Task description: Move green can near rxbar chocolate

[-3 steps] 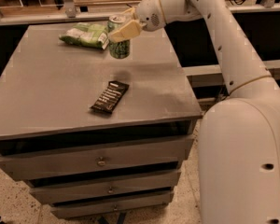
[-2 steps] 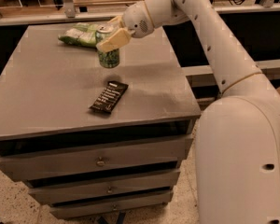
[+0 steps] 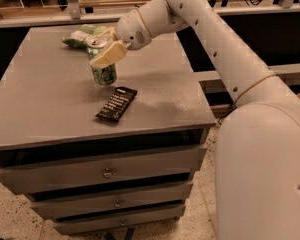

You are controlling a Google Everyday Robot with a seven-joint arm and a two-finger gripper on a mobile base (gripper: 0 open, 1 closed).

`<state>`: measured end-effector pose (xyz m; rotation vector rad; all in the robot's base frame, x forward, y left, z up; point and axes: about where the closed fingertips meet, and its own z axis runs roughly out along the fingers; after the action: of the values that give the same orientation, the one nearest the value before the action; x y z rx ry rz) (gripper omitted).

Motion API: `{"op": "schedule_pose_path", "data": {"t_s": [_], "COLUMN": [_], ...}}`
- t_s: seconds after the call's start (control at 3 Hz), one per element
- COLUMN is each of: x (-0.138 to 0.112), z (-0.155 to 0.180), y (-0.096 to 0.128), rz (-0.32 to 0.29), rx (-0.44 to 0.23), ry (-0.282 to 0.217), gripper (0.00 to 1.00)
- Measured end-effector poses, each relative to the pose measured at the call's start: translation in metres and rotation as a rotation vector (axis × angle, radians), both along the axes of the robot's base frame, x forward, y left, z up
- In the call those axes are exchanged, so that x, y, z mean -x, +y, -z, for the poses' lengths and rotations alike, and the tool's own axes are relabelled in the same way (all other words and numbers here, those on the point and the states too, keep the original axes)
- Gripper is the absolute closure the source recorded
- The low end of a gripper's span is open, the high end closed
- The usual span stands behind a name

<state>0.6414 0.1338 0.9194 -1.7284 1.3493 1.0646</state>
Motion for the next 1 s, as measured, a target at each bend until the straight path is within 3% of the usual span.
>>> {"op": "schedule_pose_path", "data": {"t_s": [0.67, 1.0], "x": [0.0202, 0.0177], "z": [0.0052, 0.0056], "y": [0.0088, 0.0052], "rz": [-0.03, -0.014], "rx": [-0.034, -0.042], "ry": [0.011, 0.005], "gripper": [0.14, 0.0]}}
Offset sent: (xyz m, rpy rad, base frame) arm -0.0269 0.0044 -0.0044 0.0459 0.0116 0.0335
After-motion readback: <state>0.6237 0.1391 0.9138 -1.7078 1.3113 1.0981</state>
